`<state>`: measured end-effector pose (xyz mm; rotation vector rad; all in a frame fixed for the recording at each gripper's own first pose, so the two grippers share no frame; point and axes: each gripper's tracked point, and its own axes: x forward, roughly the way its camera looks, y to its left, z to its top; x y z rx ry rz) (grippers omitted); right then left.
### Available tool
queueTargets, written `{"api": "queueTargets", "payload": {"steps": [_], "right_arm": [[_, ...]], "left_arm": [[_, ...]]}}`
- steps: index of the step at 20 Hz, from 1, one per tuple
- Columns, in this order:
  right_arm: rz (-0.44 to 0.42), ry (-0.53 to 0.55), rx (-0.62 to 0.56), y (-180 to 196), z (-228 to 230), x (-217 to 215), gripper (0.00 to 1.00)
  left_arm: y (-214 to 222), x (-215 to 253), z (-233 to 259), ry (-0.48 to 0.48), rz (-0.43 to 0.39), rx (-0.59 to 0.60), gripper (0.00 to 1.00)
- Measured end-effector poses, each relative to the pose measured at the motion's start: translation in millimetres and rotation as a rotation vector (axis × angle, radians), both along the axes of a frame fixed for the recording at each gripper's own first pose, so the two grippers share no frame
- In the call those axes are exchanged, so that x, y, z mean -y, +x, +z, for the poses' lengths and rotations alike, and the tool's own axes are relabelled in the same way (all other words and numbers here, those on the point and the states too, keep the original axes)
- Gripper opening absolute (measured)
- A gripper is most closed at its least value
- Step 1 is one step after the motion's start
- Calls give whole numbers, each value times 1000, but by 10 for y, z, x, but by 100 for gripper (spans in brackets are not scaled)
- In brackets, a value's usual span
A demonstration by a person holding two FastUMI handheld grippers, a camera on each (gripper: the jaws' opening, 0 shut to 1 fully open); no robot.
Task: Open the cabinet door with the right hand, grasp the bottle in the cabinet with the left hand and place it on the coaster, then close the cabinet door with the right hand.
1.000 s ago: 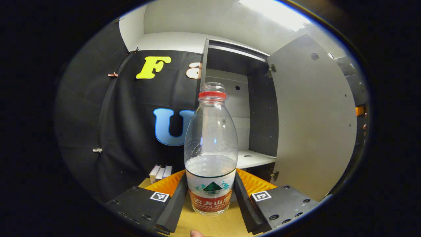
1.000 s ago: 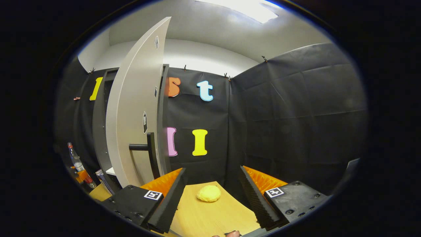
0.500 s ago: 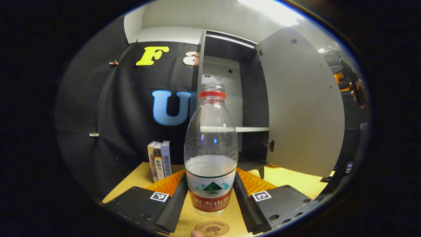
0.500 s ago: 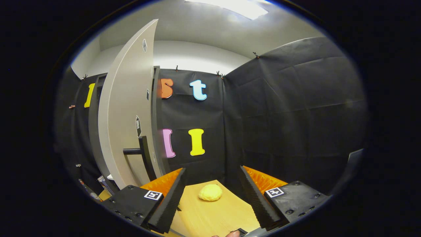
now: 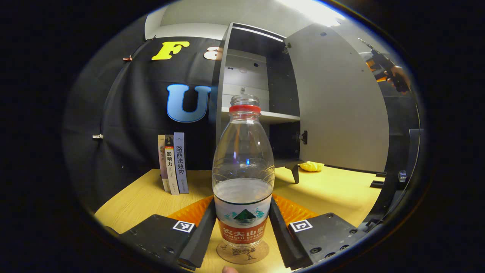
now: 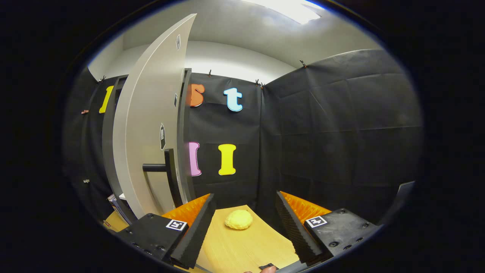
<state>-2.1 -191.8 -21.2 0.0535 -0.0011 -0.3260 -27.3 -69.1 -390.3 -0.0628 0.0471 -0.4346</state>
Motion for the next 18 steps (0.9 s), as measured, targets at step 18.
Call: {"api": "queueTargets", "payload": {"steps": [18], "right_arm": [[-49, 9, -51, 8, -106, 175, 98]], "left_arm": [[-2, 120, -329, -13, -26, -83, 89]]}}
